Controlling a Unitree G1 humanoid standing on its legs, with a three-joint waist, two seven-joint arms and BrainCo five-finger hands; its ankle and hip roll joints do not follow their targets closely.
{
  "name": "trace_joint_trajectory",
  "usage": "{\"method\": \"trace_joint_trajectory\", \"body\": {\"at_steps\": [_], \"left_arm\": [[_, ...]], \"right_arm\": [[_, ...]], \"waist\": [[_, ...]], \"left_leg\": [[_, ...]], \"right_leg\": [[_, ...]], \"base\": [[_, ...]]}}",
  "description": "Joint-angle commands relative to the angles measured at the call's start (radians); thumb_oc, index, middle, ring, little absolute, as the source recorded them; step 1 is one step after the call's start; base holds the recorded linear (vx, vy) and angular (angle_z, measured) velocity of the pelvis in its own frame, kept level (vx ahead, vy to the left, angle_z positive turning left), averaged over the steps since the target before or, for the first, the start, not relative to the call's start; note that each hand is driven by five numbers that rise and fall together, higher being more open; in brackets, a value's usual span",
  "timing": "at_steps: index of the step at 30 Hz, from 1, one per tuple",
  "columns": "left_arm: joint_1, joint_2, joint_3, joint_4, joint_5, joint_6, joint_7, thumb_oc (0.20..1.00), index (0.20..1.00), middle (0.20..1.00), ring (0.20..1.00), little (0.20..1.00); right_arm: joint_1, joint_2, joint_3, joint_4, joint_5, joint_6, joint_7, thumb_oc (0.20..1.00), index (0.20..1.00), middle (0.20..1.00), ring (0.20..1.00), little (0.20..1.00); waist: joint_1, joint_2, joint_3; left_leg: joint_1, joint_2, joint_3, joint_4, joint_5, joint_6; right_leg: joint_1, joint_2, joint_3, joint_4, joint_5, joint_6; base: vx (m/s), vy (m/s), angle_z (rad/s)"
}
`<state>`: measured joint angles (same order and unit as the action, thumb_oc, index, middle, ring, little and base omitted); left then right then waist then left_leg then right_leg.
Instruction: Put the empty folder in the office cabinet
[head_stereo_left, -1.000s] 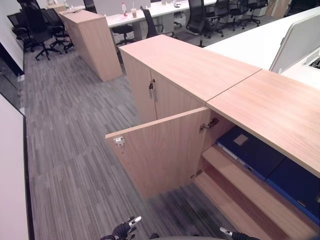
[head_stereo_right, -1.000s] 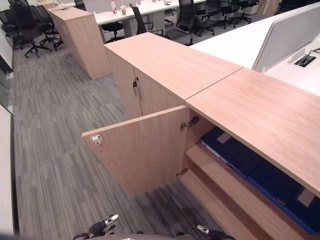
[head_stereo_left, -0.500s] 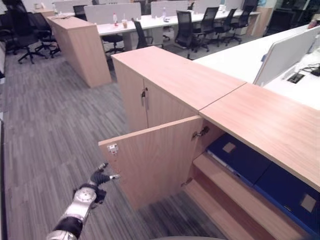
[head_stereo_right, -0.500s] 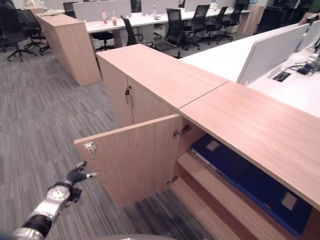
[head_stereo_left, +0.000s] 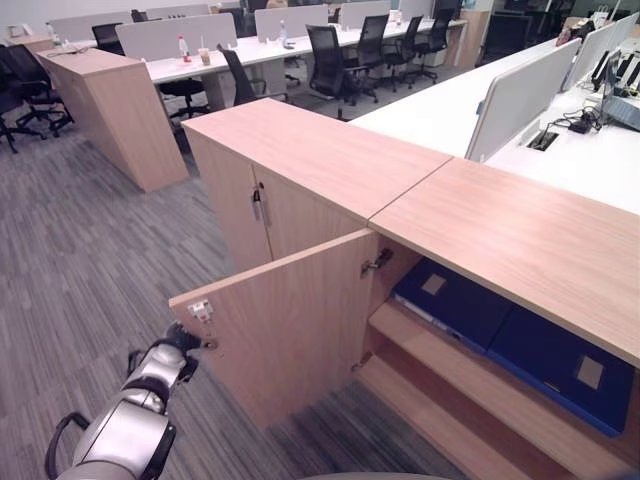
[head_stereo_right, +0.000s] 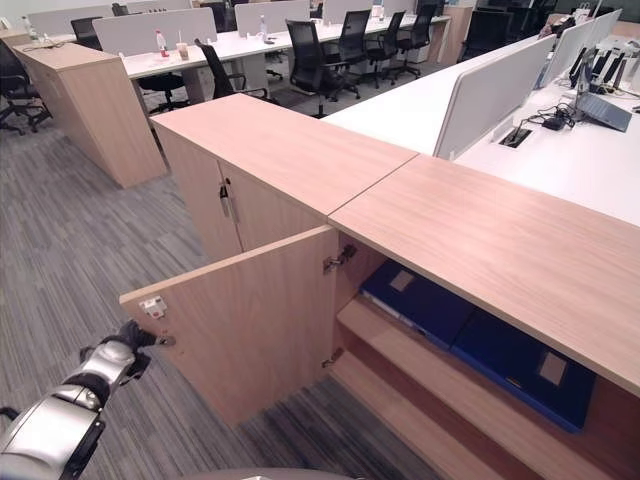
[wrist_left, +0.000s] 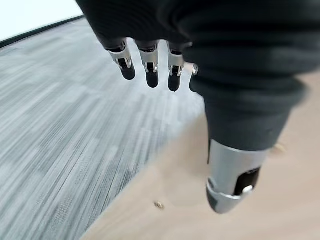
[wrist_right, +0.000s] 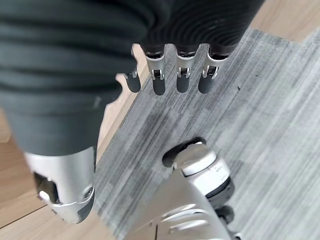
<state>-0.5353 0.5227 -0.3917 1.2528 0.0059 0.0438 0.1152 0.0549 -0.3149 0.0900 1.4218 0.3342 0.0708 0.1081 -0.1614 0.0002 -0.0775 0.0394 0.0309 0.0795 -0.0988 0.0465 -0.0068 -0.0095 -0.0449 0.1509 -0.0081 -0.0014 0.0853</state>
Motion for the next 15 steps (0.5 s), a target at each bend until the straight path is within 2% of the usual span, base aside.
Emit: {"method": "trace_joint_trajectory", "body": {"at_steps": [1,4,5,7,8,9,11,15], "left_arm": [[-0.143,-0.086,-0.016,-0.143,-0.048,-0.098,-0.013,1.0,1.0,1.0,1.0,1.0],[-0.068,-0.176,-0.058,-0.347,-0.187,-0.12,-0.102,1.0,1.0,1.0,1.0,1.0],[-0.016,-0.21,-0.069,-0.458,-0.275,-0.127,-0.142,1.0,1.0,1.0,1.0,1.0],[0.061,-0.238,-0.117,-0.654,-0.356,-0.132,-0.214,1.0,1.0,1.0,1.0,1.0],[0.131,-0.266,-0.17,-0.798,-0.471,-0.127,-0.28,1.0,1.0,1.0,1.0,1.0],[0.132,-0.265,-0.17,-0.8,-0.472,-0.126,-0.28,1.0,1.0,1.0,1.0,1.0],[0.185,-0.29,-0.258,-0.936,-0.575,-0.102,-0.353,1.0,1.0,1.0,1.0,1.0],[0.21,-0.282,-0.334,-1.046,-0.64,-0.077,-0.405,1.0,1.0,1.0,1.0,1.0]], "right_arm": [[-0.036,-0.009,0.011,0.088,0.043,-0.02,-0.012,1.0,1.0,1.0,1.0,1.0],[-0.044,-0.003,-0.009,0.093,0.058,-0.021,-0.017,1.0,1.0,1.0,1.0,1.0],[-0.051,0.0,-0.018,0.094,0.061,-0.02,-0.019,1.0,1.0,1.0,1.0,1.0],[-0.067,0.008,-0.035,0.098,0.068,-0.021,-0.021,1.0,1.0,1.0,1.0,1.0],[-0.093,0.019,-0.044,0.102,0.082,-0.02,-0.024,1.0,1.0,1.0,1.0,1.0],[-0.092,0.019,-0.044,0.102,0.082,-0.02,-0.024,1.0,1.0,1.0,1.0,1.0],[-0.122,0.038,-0.045,0.112,0.101,-0.019,-0.028,1.0,1.0,1.0,1.0,1.0],[-0.139,0.047,-0.04,0.113,0.109,-0.02,-0.039,1.0,1.0,1.0,1.0,1.0]], "waist": [[-0.018,-0.004,0.003],[-0.019,-0.003,0.011],[-0.017,-0.002,0.019],[-0.012,-0.001,0.023],[-0.008,0.001,0.032],[-0.007,0.0,0.032],[-0.003,-0.001,0.04],[0.002,-0.002,0.048]], "left_leg": [[-0.017,-0.052,0.041,0.012,-0.077,0.022],[-0.018,-0.053,0.041,0.012,-0.078,0.024],[-0.014,-0.054,0.038,0.012,-0.081,0.026],[-0.02,-0.054,0.036,0.012,-0.082,0.029],[-0.02,-0.055,0.034,0.012,-0.084,0.033],[-0.02,-0.055,0.034,0.012,-0.085,0.033],[-0.019,-0.058,0.033,0.012,-0.09,0.038],[-0.019,-0.06,0.03,0.012,-0.093,0.042]], "right_leg": [[-0.01,-0.019,-0.07,-0.012,0.011,0.064],[-0.011,-0.022,-0.071,-0.01,0.012,0.065],[-0.008,-0.023,-0.073,-0.01,0.01,0.066],[-0.014,-0.023,-0.072,-0.008,0.01,0.066],[-0.019,-0.023,-0.071,-0.003,0.008,0.067],[-0.019,-0.023,-0.07,-0.002,0.008,0.067],[-0.02,-0.021,-0.065,0.004,0.004,0.068],[-0.023,-0.019,-0.058,0.013,0.001,0.068]], "base": [[-0.02,0.008,0.06],[-0.02,0.017,0.05],[-0.03,0.022,0.06],[-0.03,0.023,0.14],[-0.03,0.022,0.17],[-0.03,0.016,0.13],[-0.02,0.002,0.12],[-0.02,0.003,0.14]]}}
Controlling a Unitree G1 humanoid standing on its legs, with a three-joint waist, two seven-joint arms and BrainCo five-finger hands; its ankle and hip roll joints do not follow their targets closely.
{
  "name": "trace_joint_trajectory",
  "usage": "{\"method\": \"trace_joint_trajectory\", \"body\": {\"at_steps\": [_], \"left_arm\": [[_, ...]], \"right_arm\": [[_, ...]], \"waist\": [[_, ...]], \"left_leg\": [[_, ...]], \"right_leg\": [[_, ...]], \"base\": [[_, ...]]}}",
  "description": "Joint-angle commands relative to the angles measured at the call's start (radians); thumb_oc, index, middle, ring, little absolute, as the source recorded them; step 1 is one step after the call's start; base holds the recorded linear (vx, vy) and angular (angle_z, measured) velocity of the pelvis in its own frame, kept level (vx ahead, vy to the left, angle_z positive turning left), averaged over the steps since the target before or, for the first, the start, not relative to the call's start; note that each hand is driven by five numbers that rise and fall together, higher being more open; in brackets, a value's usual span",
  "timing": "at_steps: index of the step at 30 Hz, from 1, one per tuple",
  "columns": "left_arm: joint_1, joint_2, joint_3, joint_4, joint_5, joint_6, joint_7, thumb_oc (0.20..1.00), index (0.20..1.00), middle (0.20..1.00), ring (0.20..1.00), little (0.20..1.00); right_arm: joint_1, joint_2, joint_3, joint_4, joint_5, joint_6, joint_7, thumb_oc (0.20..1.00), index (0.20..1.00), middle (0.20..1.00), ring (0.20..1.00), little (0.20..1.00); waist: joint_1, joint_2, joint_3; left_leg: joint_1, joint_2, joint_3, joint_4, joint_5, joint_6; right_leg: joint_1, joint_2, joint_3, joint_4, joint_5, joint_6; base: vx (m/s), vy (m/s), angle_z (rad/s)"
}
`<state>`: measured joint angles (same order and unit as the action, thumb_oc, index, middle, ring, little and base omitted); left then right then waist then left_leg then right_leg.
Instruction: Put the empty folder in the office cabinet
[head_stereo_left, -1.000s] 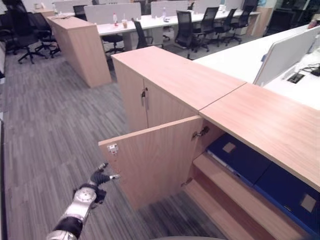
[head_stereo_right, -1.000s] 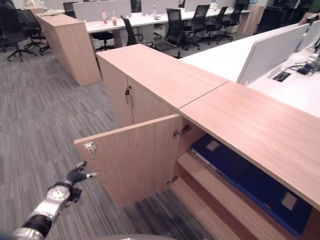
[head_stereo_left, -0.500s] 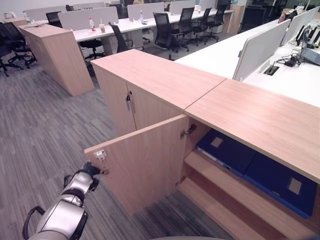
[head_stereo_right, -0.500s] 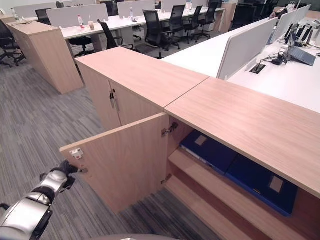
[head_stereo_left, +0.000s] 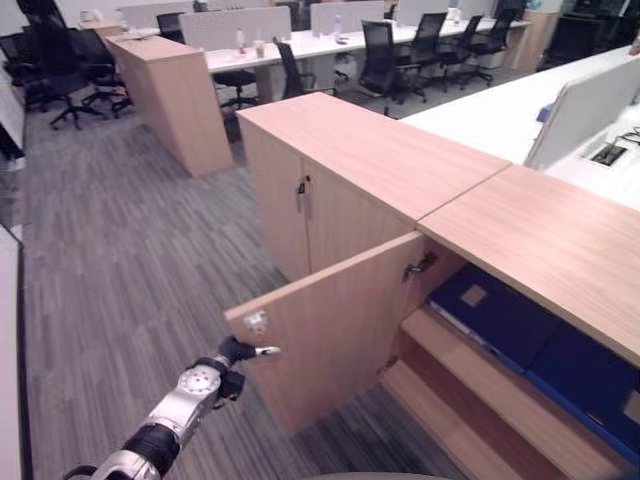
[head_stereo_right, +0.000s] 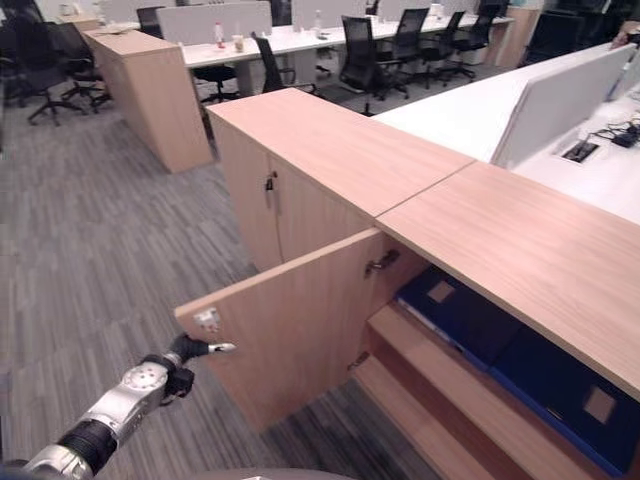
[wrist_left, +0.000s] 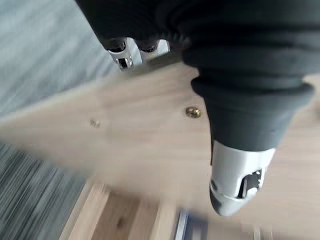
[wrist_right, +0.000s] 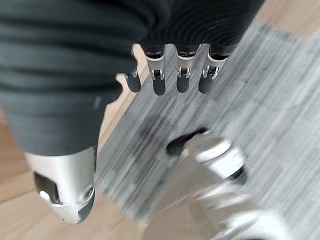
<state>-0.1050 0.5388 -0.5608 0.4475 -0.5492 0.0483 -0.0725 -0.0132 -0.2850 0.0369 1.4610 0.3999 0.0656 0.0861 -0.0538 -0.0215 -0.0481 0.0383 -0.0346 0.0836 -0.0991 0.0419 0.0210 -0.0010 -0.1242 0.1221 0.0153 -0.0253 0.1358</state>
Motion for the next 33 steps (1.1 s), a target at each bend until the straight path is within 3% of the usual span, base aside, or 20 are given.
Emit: {"method": "trace_joint_trajectory", "body": {"at_steps": [1,7,12,18,21,22,23,24,26,27,28,29,33], "left_arm": [[-0.212,-0.292,-0.189,-0.266,-0.113,-0.071,-0.235,1.0,1.0,1.0,1.0,1.0],[-0.217,-0.254,-0.27,-0.328,-0.276,0.004,-0.312,1.0,1.0,1.0,1.0,1.0],[-0.244,-0.292,-0.326,-0.289,-0.371,0.077,-0.379,1.0,1.0,1.0,1.0,1.0],[-0.288,-0.301,-0.351,-0.276,-0.374,0.064,-0.38,1.0,1.0,1.0,1.0,1.0],[-0.294,-0.311,-0.359,-0.255,-0.376,0.063,-0.368,1.0,1.0,1.0,1.0,1.0],[-0.299,-0.308,-0.364,-0.26,-0.38,0.059,-0.359,1.0,1.0,1.0,1.0,1.0],[-0.314,-0.301,-0.376,-0.267,-0.385,0.059,-0.341,1.0,1.0,1.0,1.0,1.0],[-0.314,-0.301,-0.376,-0.267,-0.386,0.059,-0.34,1.0,1.0,1.0,1.0,1.0],[-0.322,-0.299,-0.367,-0.268,-0.359,0.06,-0.312,1.0,1.0,1.0,1.0,1.0],[-0.323,-0.294,-0.364,-0.271,-0.342,0.059,-0.306,1.0,1.0,1.0,1.0,1.0],[-0.323,-0.292,-0.364,-0.272,-0.341,0.059,-0.305,1.0,1.0,1.0,1.0,1.0],[-0.323,-0.273,-0.357,-0.288,-0.318,0.063,-0.302,1.0,1.0,1.0,1.0,1.0],[-0.315,-0.248,-0.344,-0.293,-0.29,0.072,-0.308,1.0,1.0,1.0,1.0,1.0]], "right_arm": [[-0.075,0.019,0.018,0.076,0.045,-0.015,-0.019,1.0,1.0,1.0,1.0,1.0],[-0.062,0.032,0.049,0.075,0.005,-0.006,-0.009,1.0,1.0,1.0,1.0,1.0],[0.01,0.033,0.08,0.145,-0.101,0.026,0.054,1.0,1.0,1.0,1.0,1.0],[0.16,-0.015,-0.015,0.209,-0.132,0.054,0.082,1.0,1.0,1.0,1.0,1.0],[0.185,-0.026,-0.03,0.217,-0.125,0.064,0.093,1.0,1.0,1.0,1.0,1.0],[0.179,-0.02,-0.028,0.21,-0.12,0.064,0.091,1.0,1.0,1.0,1.0,1.0],[0.162,-0.002,-0.02,0.197,-0.104,0.059,0.075,1.0,1.0,1.0,1.0,1.0],[0.161,-0.002,-0.02,0.197,-0.104,0.059,0.075,1.0,1.0,1.0,1.0,1.0],[0.151,0.035,-0.014,0.174,-0.099,0.056,0.058,1.0,1.0,1.0,1.0,1.0],[0.148,0.043,-0.015,0.168,-0.1,0.054,0.05,1.0,1.0,1.0,1.0,1.0],[0.148,0.044,-0.015,0.167,-0.1,0.054,0.05,1.0,1.0,1.0,1.0,1.0],[0.145,0.045,-0.016,0.158,-0.112,0.053,0.038,1.0,1.0,1.0,1.0,1.0],[0.134,0.043,-0.011,0.146,-0.127,0.054,0.033,1.0,1.0,1.0,1.0,1.0]], "waist": [[-0.105,0.019,0.022],[-0.117,0.022,0.036],[-0.146,0.019,0.032],[-0.188,0.015,0.042],[-0.206,0.007,0.068],[-0.206,0.009,0.083],[-0.19,0.021,0.106],[-0.19,0.021,0.104],[-0.175,0.039,0.103],[-0.169,0.039,0.096],[-0.168,0.038,0.101],[-0.151,0.037,0.092],[-0.126,0.023,0.075]], "left_leg": [[-0.018,0.006,0.026,0.012,-0.089,0.015],[-0.019,0.005,0.037,0.012,-0.09,0.019],[-0.022,0.0,0.041,0.012,-0.093,0.024],[-0.042,-0.011,0.044,0.012,-0.092,0.033],[-0.072,-0.008,0.077,0.012,-0.083,0.037],[-0.078,0.001,0.09,0.012,-0.078,0.039],[-0.092,0.028,0.129,0.012,-0.072,0.034],[-0.097,0.028,0.13,0.012,-0.069,0.034],[-0.095,0.054,0.188,0.012,-0.066,0.032],[-0.08,0.054,0.199,0.012,-0.088,0.029],[-0.087,0.058,0.215,0.012,-0.069,0.034],[-0.07,0.059,0.242,0.012,-0.092,0.032],[-0.06,0.056,0.291,0.012,-0.098,0.035]], "right_leg": [[-0.035,0.06,-0.029,-0.006,0.024,0.018],[-0.053,0.066,-0.013,0.013,0.025,0.021],[-0.066,0.066,-0.004,0.023,0.028,0.024],[-0.094,0.058,0.006,0.034,0.038,0.038],[-0.145,0.057,0.028,0.046,0.062,0.052],[-0.165,0.059,0.014,0.069,0.064,0.051],[-0.184,0.031,-0.108,0.143,0.028,0.03],[-0.188,0.032,-0.108,0.143,0.031,0.029],[-0.165,-0.027,-0.268,0.261,-0.046,-0.01],[-0.144,-0.048,-0.292,0.29,-0.077,-0.004],[-0.151,-0.047,-0.302,0.289,-0.062,-0.013],[-0.117,-0.088,-0.357,0.319,-0.084,-0.003],[-0.069,-0.116,-0.426,0.282,-0.06,0.015]], "base": [[-0.03,0.008,0.16],[-0.02,0.018,0.03],[-0.01,0.021,-0.11],[-0.03,0.047,-0.27],[-0.1,0.041,-0.58],[-0.19,0.012,-0.6],[-0.15,0.001,-0.34],[-0.12,0.026,-0.57],[0.01,0.07,-0.68],[-0.01,0.048,-0.46],[0.06,0.009,-0.56],[-0.02,-0.026,-0.71],[0.01,-0.067,-0.66]]}}
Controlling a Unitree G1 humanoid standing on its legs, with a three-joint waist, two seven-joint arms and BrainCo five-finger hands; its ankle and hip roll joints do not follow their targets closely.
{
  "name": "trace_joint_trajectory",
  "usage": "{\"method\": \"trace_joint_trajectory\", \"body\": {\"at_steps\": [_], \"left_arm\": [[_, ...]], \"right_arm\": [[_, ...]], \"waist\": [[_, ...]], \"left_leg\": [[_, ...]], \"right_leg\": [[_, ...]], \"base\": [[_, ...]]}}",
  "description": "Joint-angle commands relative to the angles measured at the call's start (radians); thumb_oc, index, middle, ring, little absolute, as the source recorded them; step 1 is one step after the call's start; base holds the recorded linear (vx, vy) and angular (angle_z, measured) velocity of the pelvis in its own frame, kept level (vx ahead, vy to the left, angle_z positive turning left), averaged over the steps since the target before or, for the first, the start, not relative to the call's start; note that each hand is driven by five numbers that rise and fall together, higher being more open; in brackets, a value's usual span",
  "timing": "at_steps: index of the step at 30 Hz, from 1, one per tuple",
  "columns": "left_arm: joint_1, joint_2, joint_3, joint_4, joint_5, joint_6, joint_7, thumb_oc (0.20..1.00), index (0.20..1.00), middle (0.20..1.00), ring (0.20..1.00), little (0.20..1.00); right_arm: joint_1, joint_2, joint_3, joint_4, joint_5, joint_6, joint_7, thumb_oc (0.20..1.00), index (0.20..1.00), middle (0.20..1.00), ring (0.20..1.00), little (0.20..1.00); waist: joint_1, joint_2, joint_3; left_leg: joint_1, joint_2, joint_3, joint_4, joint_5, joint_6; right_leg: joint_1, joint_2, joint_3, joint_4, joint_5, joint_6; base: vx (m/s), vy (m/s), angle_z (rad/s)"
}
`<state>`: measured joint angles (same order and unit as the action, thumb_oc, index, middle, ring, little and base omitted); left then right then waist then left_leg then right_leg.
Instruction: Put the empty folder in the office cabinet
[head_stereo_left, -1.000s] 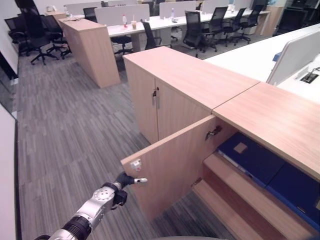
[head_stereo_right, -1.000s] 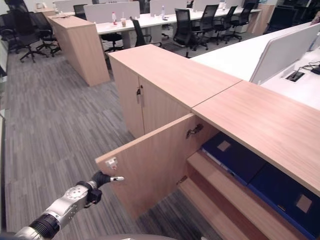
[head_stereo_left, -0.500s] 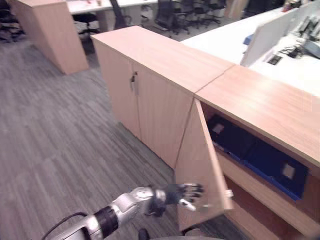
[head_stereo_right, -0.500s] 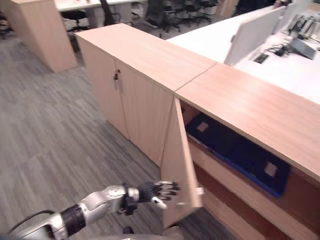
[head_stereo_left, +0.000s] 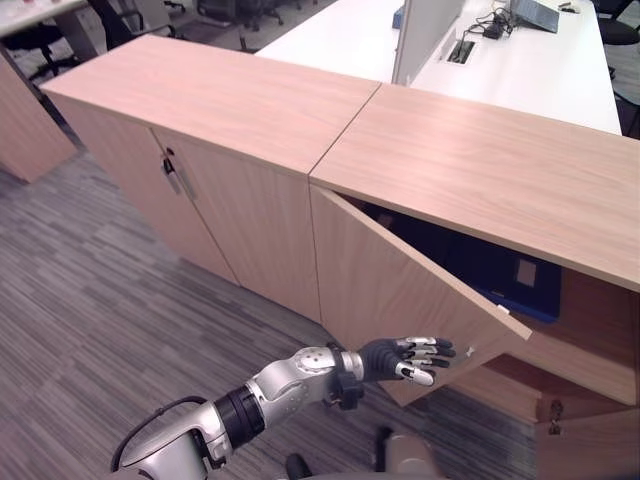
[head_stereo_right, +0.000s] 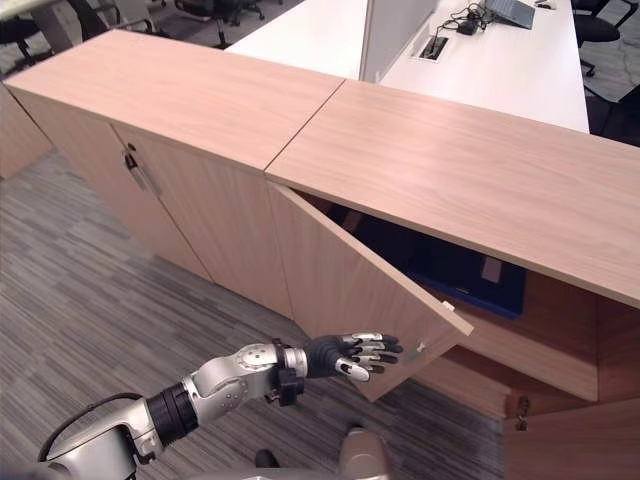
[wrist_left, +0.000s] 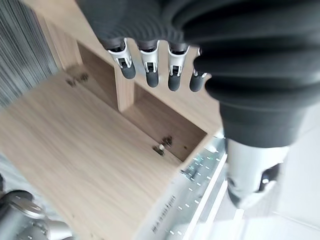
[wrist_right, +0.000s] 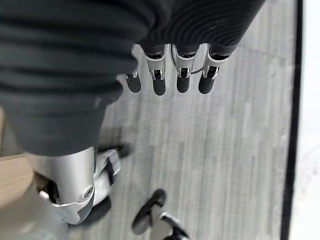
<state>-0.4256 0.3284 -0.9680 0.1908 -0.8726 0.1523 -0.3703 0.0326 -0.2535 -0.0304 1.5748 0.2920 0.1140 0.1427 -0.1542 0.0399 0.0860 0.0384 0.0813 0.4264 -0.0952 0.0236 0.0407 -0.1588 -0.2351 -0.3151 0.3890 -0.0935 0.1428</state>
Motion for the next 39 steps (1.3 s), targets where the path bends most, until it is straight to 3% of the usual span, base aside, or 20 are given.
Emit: {"method": "trace_joint_trajectory", "body": {"at_steps": [1,3,9,15,20,21,22,23,24,25,26,27,32,36,39], "left_arm": [[0.008,-0.032,0.068,-0.033,0.04,-0.029,-0.014,1.0,1.0,1.0,1.0,1.0],[0.034,0.002,0.106,-0.051,0.093,-0.057,-0.013,1.0,1.0,1.0,1.0,1.0],[0.117,0.063,0.18,-0.055,0.202,-0.109,-0.035,1.0,1.0,1.0,1.0,1.0],[0.228,0.046,0.253,0.071,0.227,-0.107,-0.047,1.0,1.0,1.0,1.0,1.0],[0.244,0.026,0.276,0.15,0.235,-0.107,-0.032,1.0,1.0,1.0,1.0,1.0],[0.259,0.025,0.288,0.165,0.223,-0.109,-0.028,1.0,1.0,1.0,1.0,1.0],[0.259,0.024,0.287,0.165,0.223,-0.109,-0.028,1.0,1.0,1.0,1.0,1.0],[0.278,0.025,0.291,0.182,0.232,-0.114,-0.028,1.0,1.0,1.0,1.0,1.0],[0.278,0.025,0.291,0.183,0.232,-0.114,-0.028,1.0,1.0,1.0,1.0,1.0],[0.291,0.029,0.29,0.189,0.251,-0.121,-0.027,1.0,1.0,1.0,1.0,1.0],[0.291,0.03,0.29,0.189,0.251,-0.121,-0.027,1.0,1.0,1.0,1.0,1.0],[0.302,0.038,0.292,0.195,0.275,-0.121,-0.026,1.0,1.0,1.0,1.0,1.0],[0.323,0.043,0.301,0.204,0.306,-0.119,-0.03,1.0,1.0,1.0,1.0,1.0],[0.35,0.034,0.332,0.238,0.342,-0.117,-0.009,1.0,1.0,1.0,1.0,1.0],[0.369,-0.004,0.394,0.352,0.447,-0.131,0.033,1.0,1.0,1.0,1.0,1.0]], "right_arm": [[0.079,0.009,0.059,0.027,-0.021,0.006,-0.025,1.0,1.0,1.0,1.0,1.0],[0.049,0.008,0.064,0.018,-0.016,0.001,-0.034,1.0,1.0,1.0,1.0,1.0],[0.022,-0.007,0.047,0.017,0.033,-0.016,-0.036,1.0,1.0,1.0,1.0,1.0],[-0.02,-0.051,0.011,0.022,0.107,-0.036,-0.045,1.0,1.0,1.0,1.0,1.0],[-0.049,-0.071,0.008,0.015,0.152,-0.044,-0.047,1.0,1.0,1.0,1.0,1.0],[-0.055,-0.076,0.021,-0.002,0.16,-0.05,-0.042,1.0,1.0,1.0,1.0,1.0],[-0.054,-0.076,0.021,-0.002,0.16,-0.05,-0.042,1.0,1.0,1.0,1.0,1.0],[-0.054,-0.075,0.038,-0.018,0.153,-0.059,-0.038,1.0,1.0,1.0,1.0,1.0],[-0.054,-0.075,0.038,-0.018,0.153,-0.059,-0.038,1.0,1.0,1.0,1.0,1.0],[-0.052,-0.074,0.059,-0.033,0.137,-0.067,-0.04,1.0,1.0,1.0,1.0,1.0],[-0.052,-0.074,0.059,-0.033,0.136,-0.067,-0.04,1.0,1.0,1.0,1.0,1.0],[-0.053,-0.078,0.073,-0.043,0.128,-0.071,-0.037,1.0,1.0,1.0,1.0,1.0],[-0.058,-0.062,0.092,-0.043,0.108,-0.069,-0.026,1.0,1.0,1.0,1.0,1.0],[-0.056,-0.048,0.084,-0.054,0.116,-0.067,-0.029,1.0,1.0,1.0,1.0,1.0],[-0.068,-0.054,0.065,-0.055,0.132,-0.067,-0.034,1.0,1.0,1.0,1.0,1.0]], "waist": [[-0.019,-0.046,-0.065],[0.005,-0.055,-0.073],[0.014,-0.059,-0.072],[0.0,-0.073,-0.071],[-0.008,-0.082,-0.054],[0.008,-0.083,-0.041],[0.007,-0.082,-0.041],[0.034,-0.08,-0.037],[0.033,-0.08,-0.039],[0.053,-0.073,-0.038],[0.052,-0.073,-0.04],[0.073,-0.065,-0.034],[0.067,-0.046,-0.047],[0.056,-0.04,-0.07],[0.051,-0.038,-0.073]], "left_leg": [[-0.057,-0.064,-0.039,0.008,-0.079,0.015],[-0.05,-0.059,-0.011,0.008,-0.07,0.008],[-0.033,-0.03,0.006,0.008,-0.048,-0.022],[-0.031,0.052,0.032,0.04,-0.001,-0.07],[-0.071,0.106,0.021,0.187,-0.043,-0.074],[-0.103,0.078,-0.091,0.251,-0.07,-0.061],[-0.106,0.079,-0.093,0.257,-0.074,-0.06],[-0.135,0.027,-0.237,0.242,-0.065,-0.047],[-0.137,0.027,-0.237,0.239,-0.061,-0.047],[-0.148,-0.043,-0.388,0.233,-0.074,-0.048],[-0.151,-0.044,-0.389,0.231,-0.071,-0.047],[-0.198,-0.126,-0.519,0.239,-0.057,-0.049],[-0.145,-0.139,-0.538,0.179,-0.06,-0.03],[-0.1,-0.134,-0.498,0.129,-0.064,-0.017],[-0.061,-0.134,-0.46,0.075,-0.057,-0.003]], "right_leg": [[0.112,-0.001,0.0,-0.125,0.011,0.015],[0.14,0.024,-0.011,-0.204,-0.002,0.019],[0.177,0.088,0.02,-0.295,-0.008,0.005],[0.195,0.161,0.065,-0.337,-0.02,-0.034],[0.187,0.182,0.111,-0.307,-0.045,-0.071],[0.181,0.195,0.163,-0.296,-0.051,-0.082],[0.181,0.195,0.162,-0.295,-0.052,-0.082],[0.169,0.21,0.211,-0.293,-0.036,-0.089],[0.166,0.21,0.211,-0.293,-0.034,-0.089],[0.166,0.224,0.265,-0.291,-0.028,-0.087],[0.163,0.224,0.264,-0.292,-0.026,-0.087],[0.155,0.241,0.312,-0.289,-0.018,-0.088],[0.14,0.27,0.374,-0.291,-0.012,-0.085],[0.141,0.265,0.406,-0.308,-0.003,-0.072],[0.137,0.26,0.434,-0.307,0.014,-0.059]], "base": [[0.0,-0.152,-0.56],[0.0,-0.204,-0.71],[0.01,-0.18,-0.53],[0.0,-0.23,-0.13],[-0.02,-0.181,-0.24],[0.01,-0.057,-0.57],[-0.01,-0.094,-1.05],[-0.02,-0.036,-1.13],[0.03,-0.025,-1.17],[0.05,0.012,-0.85],[0.08,0.029,-1.0],[0.02,0.018,-0.95],[0.03,0.057,-1.07],[0.06,0.107,-0.47],[0.02,0.12,-0.27]]}}
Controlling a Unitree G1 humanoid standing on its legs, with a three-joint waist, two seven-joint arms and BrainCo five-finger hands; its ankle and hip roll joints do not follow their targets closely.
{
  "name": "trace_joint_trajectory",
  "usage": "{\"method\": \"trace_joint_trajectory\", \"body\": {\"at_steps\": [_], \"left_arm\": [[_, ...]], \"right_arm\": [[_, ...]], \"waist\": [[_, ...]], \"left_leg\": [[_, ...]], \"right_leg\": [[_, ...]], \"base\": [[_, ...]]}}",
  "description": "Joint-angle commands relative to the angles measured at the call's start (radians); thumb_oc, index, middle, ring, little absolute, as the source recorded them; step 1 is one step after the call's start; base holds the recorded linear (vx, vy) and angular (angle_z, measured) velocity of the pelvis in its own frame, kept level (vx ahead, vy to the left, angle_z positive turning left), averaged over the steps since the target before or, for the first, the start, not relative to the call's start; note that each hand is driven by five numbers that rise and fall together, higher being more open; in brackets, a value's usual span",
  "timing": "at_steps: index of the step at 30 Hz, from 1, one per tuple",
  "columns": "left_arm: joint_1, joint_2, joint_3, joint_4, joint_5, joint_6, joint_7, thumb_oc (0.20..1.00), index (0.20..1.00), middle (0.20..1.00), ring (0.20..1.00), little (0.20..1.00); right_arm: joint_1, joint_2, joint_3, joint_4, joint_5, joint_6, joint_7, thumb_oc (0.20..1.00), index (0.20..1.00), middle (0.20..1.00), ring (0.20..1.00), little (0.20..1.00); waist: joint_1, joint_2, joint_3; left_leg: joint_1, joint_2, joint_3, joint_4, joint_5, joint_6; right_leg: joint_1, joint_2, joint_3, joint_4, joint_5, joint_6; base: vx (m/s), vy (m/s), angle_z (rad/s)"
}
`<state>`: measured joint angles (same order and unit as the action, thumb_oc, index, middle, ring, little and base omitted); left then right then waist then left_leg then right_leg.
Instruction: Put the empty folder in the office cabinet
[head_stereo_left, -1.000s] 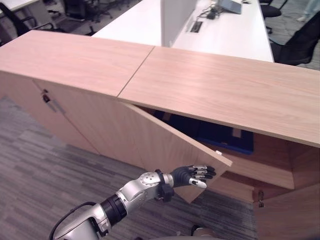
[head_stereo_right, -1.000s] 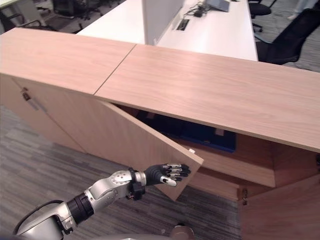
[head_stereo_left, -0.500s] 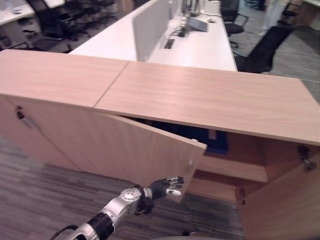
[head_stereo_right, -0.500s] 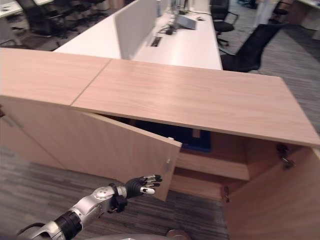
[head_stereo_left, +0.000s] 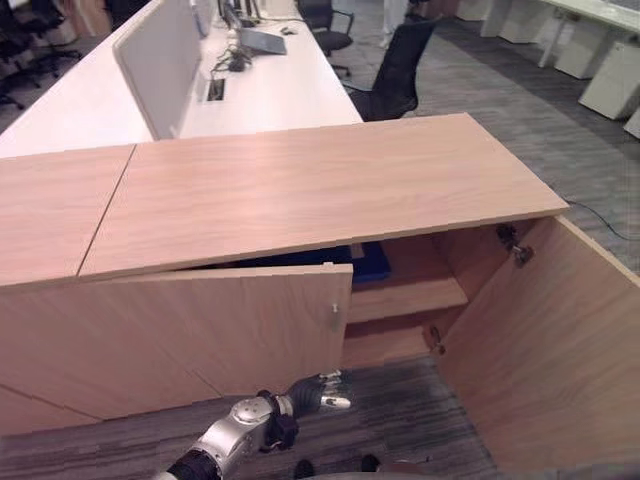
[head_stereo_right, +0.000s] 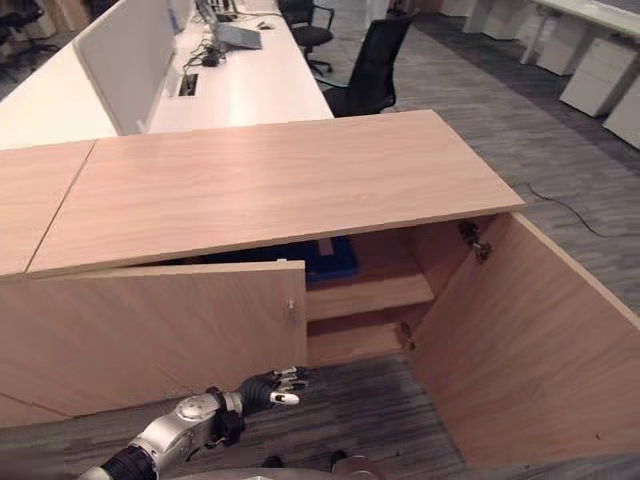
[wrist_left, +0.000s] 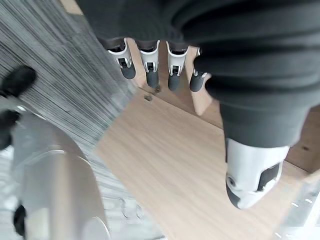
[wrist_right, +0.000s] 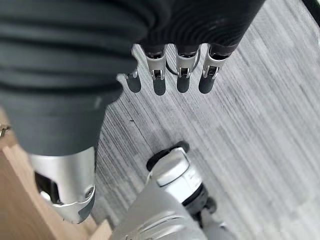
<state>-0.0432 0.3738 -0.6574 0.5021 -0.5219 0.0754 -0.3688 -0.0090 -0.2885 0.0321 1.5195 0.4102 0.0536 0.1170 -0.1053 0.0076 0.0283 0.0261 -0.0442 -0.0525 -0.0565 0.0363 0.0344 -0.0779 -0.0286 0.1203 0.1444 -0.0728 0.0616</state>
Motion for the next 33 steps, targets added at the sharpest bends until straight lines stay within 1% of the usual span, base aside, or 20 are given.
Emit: {"method": "trace_joint_trajectory", "body": {"at_steps": [1,2,3,5,8,9,11,12,14,15,16,17,21,25,26,28,30,31,32,33], "left_arm": [[-0.015,-0.051,0.084,0.043,0.097,-0.055,0.032,1.0,1.0,1.0,1.0,1.0],[-0.016,-0.071,0.105,0.108,0.145,-0.07,0.057,1.0,1.0,1.0,1.0,1.0],[-0.017,-0.073,0.105,0.111,0.146,-0.072,0.057,1.0,1.0,1.0,1.0,1.0],[-0.029,-0.11,0.127,0.229,0.173,-0.079,0.086,1.0,1.0,1.0,1.0,1.0],[-0.072,-0.174,0.17,0.46,0.198,-0.096,0.138,1.0,1.0,1.0,1.0,1.0],[-0.095,-0.2,0.201,0.588,0.216,-0.102,0.167,1.0,1.0,1.0,1.0,1.0],[-0.107,-0.207,0.219,0.644,0.226,-0.107,0.176,1.0,1.0,1.0,1.0,1.0],[-0.124,-0.206,0.25,0.707,0.225,-0.11,0.195,1.0,1.0,1.0,1.0,1.0],[-0.134,-0.19,0.293,0.745,0.242,-0.111,0.213,1.0,1.0,1.0,1.0,1.0],[-0.134,-0.19,0.293,0.745,0.242,-0.111,0.213,1.0,1.0,1.0,1.0,1.0],[-0.131,-0.185,0.314,0.763,0.248,-0.109,0.222,1.0,1.0,1.0,1.0,1.0],[-0.122,-0.174,0.362,0.791,0.258,-0.107,0.226,1.0,1.0,1.0,1.0,1.0],[-0.113,-0.17,0.404,0.828,0.27,-0.111,0.226,1.0,1.0,1.0,1.0,1.0],[-0.114,-0.155,0.44,0.844,0.28,-0.124,0.238,1.0,1.0,1.0,1.0,1.0],[-0.114,-0.155,0.439,0.844,0.28,-0.124,0.238,1.0,1.0,1.0,1.0,1.0],[-0.122,-0.15,0.444,0.843,0.267,-0.127,0.249,1.0,1.0,1.0,1.0,1.0],[-0.136,-0.141,0.449,0.851,0.25,-0.13,0.259,1.0,1.0,1.0,1.0,1.0],[-0.137,-0.141,0.449,0.851,0.25,-0.13,0.258,1.0,1.0,1.0,1.0,1.0],[-0.135,-0.133,0.454,0.854,0.246,-0.129,0.257,1.0,1.0,1.0,1.0,1.0],[-0.126,-0.119,0.472,0.867,0.255,-0.131,0.255,1.0,1.0,1.0,1.0,1.0]], "right_arm": [[-0.027,-0.019,0.002,0.0,0.014,-0.007,-0.009,1.0,1.0,1.0,1.0,1.0],[-0.046,-0.028,0.004,-0.014,0.022,-0.011,-0.015,1.0,1.0,1.0,1.0,1.0],[-0.046,-0.029,0.004,-0.014,0.023,-0.011,-0.015,1.0,1.0,1.0,1.0,1.0],[-0.066,-0.041,0.009,-0.024,0.023,-0.013,-0.021,1.0,1.0,1.0,1.0,1.0],[-0.08,-0.068,0.006,-0.023,0.003,-0.009,-0.032,1.0,1.0,1.0,1.0,1.0],[-0.086,-0.078,0.002,-0.017,0.001,-0.005,-0.038,1.0,1.0,1.0,1.0,1.0],[-0.09,-0.09,-0.004,-0.013,-0.002,-0.004,-0.037,1.0,1.0,1.0,1.0,1.0],[-0.106,-0.11,-0.003,-0.022,-0.016,-0.007,-0.04,1.0,1.0,1.0,1.0,1.0],[-0.118,-0.133,0.0,-0.039,-0.044,-0.012,-0.05,1.0,1.0,1.0,1.0,1.0],[-0.118,-0.133,0.0,-0.039,-0.044,-0.012,-0.05,1.0,1.0,1.0,1.0,1.0],[-0.121,-0.138,0.006,-0.042,-0.066,-0.014,-0.055,1.0,1.0,1.0,1.0,1.0],[-0.122,-0.159,0.003,-0.045,-0.094,-0.014,-0.059,1.0,1.0,1.0,1.0,1.0],[-0.115,-0.166,-0.008,-0.041,-0.099,-0.012,-0.054,1.0,1.0,1.0,1.0,1.0],[-0.099,-0.19,-0.044,-0.044,-0.087,-0.018,-0.047,1.0,1.0,1.0,1.0,1.0],[-0.099,-0.19,-0.045,-0.044,-0.087,-0.018,-0.047,1.0,1.0,1.0,1.0,1.0],[-0.103,-0.201,-0.049,-0.049,-0.084,-0.02,-0.051,1.0,1.0,1.0,1.0,1.0],[-0.121,-0.231,-0.056,-0.053,-0.087,-0.023,-0.055,1.0,1.0,1.0,1.0,1.0],[-0.122,-0.231,-0.056,-0.053,-0.087,-0.023,-0.055,1.0,1.0,1.0,1.0,1.0],[-0.114,-0.231,-0.058,-0.051,-0.093,-0.021,-0.055,1.0,1.0,1.0,1.0,1.0],[-0.096,-0.234,-0.059,-0.038,-0.11,-0.025,-0.054,1.0,1.0,1.0,1.0,1.0]], "waist": [[0.003,-0.005,-0.015],[0.001,-0.005,-0.017],[0.002,-0.004,-0.017],[-0.005,-0.002,-0.021],[-0.02,0.003,-0.015],[-0.03,0.004,-0.013],[-0.033,0.004,-0.011],[-0.035,0.002,0.012],[-0.017,0.005,0.031],[-0.017,0.005,0.031],[-0.015,0.006,0.033],[-0.011,-0.001,0.028],[-0.01,-0.01,0.022],[-0.019,-0.032,-0.006],[-0.018,-0.032,-0.007],[-0.019,-0.042,-0.005],[-0.026,-0.058,0.002],[-0.026,-0.058,0.002],[-0.025,-0.067,0.002],[-0.024,-0.089,-0.01]], "left_leg": [[-0.047,-0.008,0.02,0.035,-0.069,0.004],[-0.036,-0.013,0.037,0.007,-0.064,0.007],[-0.035,-0.013,0.039,0.005,-0.063,0.007],[-0.025,-0.016,0.058,-0.023,-0.055,0.009],[-0.03,-0.016,0.088,-0.031,-0.05,0.009],[-0.032,-0.018,0.11,-0.031,-0.052,0.011],[-0.031,-0.019,0.121,-0.031,-0.054,0.013],[-0.025,-0.015,0.154,-0.031,-0.059,0.016],[-0.029,0.009,0.216,-0.031,-0.063,0.011],[-0.029,0.008,0.216,-0.031,-0.063,0.011],[-0.021,0.017,0.241,-0.031,-0.066,0.01],[-0.003,0.024,0.276,-0.031,-0.074,0.015],[0.014,0.029,0.298,-0.031,-0.084,0.018],[0.01,0.029,0.292,-0.031,-0.086,0.004],[0.01,0.028,0.293,-0.031,-0.086,0.004],[0.007,0.046,0.292,-0.031,-0.084,-0.009],[0.01,0.079,0.284,-0.031,-0.075,-0.037],[0.01,0.079,0.284,-0.031,-0.075,-0.038],[0.012,0.093,0.281,-0.031,-0.07,-0.051],[0.023,0.12,0.28,-0.031,-0.063,-0.072]], "right_leg": [[0.056,0.054,0.0,-0.062,-0.006,0.022],[0.048,0.051,0.012,-0.066,0.004,0.031],[0.048,0.052,0.013,-0.066,0.005,0.031],[0.035,0.049,0.023,-0.067,0.014,0.04],[0.002,0.045,0.034,-0.035,0.018,0.051],[-0.012,0.042,0.043,-0.022,0.022,0.056],[-0.021,0.039,0.043,-0.009,0.021,0.059],[-0.054,0.024,0.015,0.041,0.02,0.067],[-0.086,-0.06,-0.161,0.09,0.021,0.061],[-0.086,-0.06,-0.162,0.091,0.02,0.061],[-0.082,-0.096,-0.228,0.106,0.014,0.051],[-0.072,-0.134,-0.265,0.119,0.013,0.046],[-0.074,-0.164,-0.243,0.11,0.042,0.06],[-0.033,-0.193,-0.155,0.005,0.095,0.099],[-0.032,-0.193,-0.154,0.004,0.096,0.099],[-0.034,-0.205,-0.119,-0.016,0.129,0.111],[-0.042,-0.205,-0.076,-0.05,0.156,0.119],[-0.042,-0.204,-0.076,-0.05,0.157,0.119],[-0.042,-0.2,-0.075,-0.062,0.143,0.12],[-0.033,-0.188,-0.079,-0.071,0.117,0.124]], "base": [[-0.02,0.129,-0.28],[-0.02,0.069,-0.31],[-0.03,0.103,-0.41],[-0.03,0.075,-0.28],[-0.06,0.09,-0.16],[-0.06,0.072,-0.19],[-0.06,0.06,-0.34],[-0.15,0.046,-0.44],[-0.14,0.01,-0.85],[-0.07,0.01,-1.21],[-0.04,-0.002,-1.06],[-0.04,-0.001,-0.74],[0.01,-0.071,-0.75],[0.05,-0.158,-0.19],[0.04,-0.178,-0.12],[0.03,-0.298,-0.21],[0.03,-0.343,-0.15],[0.04,-0.232,-0.01],[0.11,-0.372,0.03],[0.15,-0.521,0.06]]}}
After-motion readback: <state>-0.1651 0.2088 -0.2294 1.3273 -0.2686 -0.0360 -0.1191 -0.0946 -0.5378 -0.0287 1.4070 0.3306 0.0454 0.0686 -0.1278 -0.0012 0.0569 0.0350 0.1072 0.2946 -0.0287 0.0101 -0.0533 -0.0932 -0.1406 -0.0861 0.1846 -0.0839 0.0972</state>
